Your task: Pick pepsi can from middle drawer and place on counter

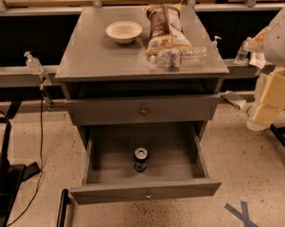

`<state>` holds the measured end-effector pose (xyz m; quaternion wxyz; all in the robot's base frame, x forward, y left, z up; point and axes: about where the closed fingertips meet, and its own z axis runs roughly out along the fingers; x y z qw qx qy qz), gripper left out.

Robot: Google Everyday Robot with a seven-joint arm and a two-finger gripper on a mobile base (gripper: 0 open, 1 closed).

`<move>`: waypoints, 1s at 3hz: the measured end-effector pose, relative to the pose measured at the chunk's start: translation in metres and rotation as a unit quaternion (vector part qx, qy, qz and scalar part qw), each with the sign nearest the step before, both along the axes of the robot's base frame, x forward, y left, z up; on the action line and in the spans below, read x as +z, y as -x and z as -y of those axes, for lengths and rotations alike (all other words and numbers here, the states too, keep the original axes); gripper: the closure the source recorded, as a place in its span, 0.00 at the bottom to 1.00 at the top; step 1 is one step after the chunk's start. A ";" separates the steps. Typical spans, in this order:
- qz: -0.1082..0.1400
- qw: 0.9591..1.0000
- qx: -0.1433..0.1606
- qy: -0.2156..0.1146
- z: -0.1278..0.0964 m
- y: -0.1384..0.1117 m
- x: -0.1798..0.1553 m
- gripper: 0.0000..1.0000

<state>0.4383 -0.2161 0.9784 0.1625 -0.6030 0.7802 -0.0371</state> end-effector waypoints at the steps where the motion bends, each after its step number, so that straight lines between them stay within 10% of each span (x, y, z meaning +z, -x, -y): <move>1: 0.000 1.000 0.000 0.000 0.000 0.000 0.000 0.00; 3: 0.005 0.996 0.047 -0.081 -0.030 -0.020 -0.035 0.00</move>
Offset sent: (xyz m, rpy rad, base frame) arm 0.0216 0.0240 -0.0111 0.1200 -0.0154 0.0735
